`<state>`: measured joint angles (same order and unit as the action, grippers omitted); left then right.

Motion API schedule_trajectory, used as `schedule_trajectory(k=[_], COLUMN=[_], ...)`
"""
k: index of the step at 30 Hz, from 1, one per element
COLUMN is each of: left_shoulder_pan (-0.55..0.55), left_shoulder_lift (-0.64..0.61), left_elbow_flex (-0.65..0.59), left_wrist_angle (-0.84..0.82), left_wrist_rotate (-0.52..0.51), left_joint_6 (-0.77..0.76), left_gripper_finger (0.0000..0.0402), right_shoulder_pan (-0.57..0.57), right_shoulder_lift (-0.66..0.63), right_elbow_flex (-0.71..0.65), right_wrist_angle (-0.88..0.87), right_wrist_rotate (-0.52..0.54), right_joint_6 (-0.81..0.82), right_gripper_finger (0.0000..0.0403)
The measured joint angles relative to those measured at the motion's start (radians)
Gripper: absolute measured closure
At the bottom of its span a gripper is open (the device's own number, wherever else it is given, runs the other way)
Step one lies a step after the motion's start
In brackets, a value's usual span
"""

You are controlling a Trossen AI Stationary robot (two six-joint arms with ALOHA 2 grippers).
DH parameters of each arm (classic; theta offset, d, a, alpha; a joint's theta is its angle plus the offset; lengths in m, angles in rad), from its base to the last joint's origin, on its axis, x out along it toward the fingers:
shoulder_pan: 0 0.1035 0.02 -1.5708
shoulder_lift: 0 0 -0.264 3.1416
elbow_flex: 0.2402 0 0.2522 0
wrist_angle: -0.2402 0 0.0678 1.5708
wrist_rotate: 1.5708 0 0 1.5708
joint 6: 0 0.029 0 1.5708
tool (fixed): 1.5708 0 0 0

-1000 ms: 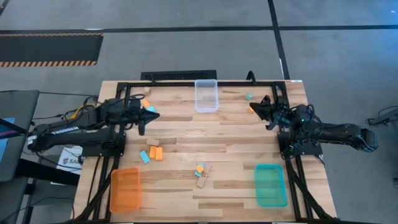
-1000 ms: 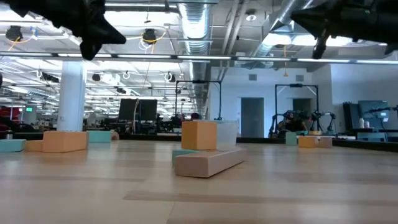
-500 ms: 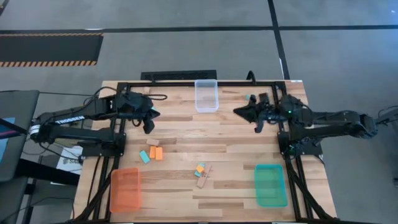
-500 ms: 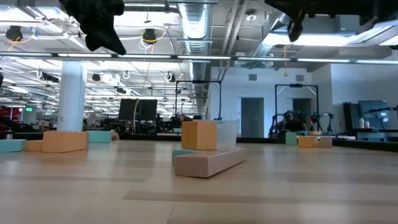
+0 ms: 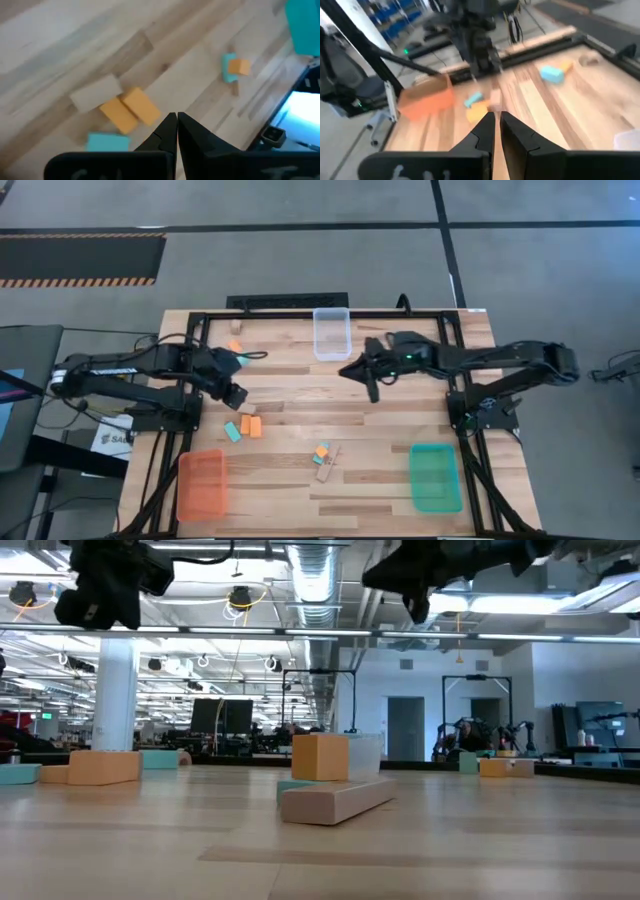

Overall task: Sort & place blocks by color
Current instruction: Put the orange block into the transparent white bin

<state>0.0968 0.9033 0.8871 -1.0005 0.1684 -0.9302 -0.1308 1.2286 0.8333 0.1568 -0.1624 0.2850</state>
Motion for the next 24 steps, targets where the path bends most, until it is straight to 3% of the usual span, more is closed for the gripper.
schedule_trajectory(k=[7, 10, 16, 24], left_shoulder_pan=[-0.081, -0.091, -0.085, -0.113], left_shoulder_lift=[0.085, 0.114, 0.065, -0.036], left_elbow_flex=[0.0, 0.0, 0.0, -0.011], left_wrist_angle=[0.036, 0.01, -0.1, -0.19], left_wrist_rotate=[0.01, 0.034, -0.134, -0.244], left_joint_6=[-0.1, -0.04, -0.015, 0.112], left_gripper_finger=[0.0359, 0.0333, 0.031, 0.0335], right_shoulder_pan=[0.009, 0.014, 0.011, 0.059], right_shoulder_lift=[0.122, 0.167, 0.339, 0.6], right_elbow_flex=[0.093, 0.131, 0.322, 0.607], right_wrist_angle=[-0.054, -0.056, -0.182, -0.251], right_wrist_rotate=[-0.081, -0.108, -0.213, -0.229], right_joint_6=[-0.033, -0.087, -0.163, -0.163], right_gripper_finger=[0.0349, 0.0348, 0.0321, 0.0242])
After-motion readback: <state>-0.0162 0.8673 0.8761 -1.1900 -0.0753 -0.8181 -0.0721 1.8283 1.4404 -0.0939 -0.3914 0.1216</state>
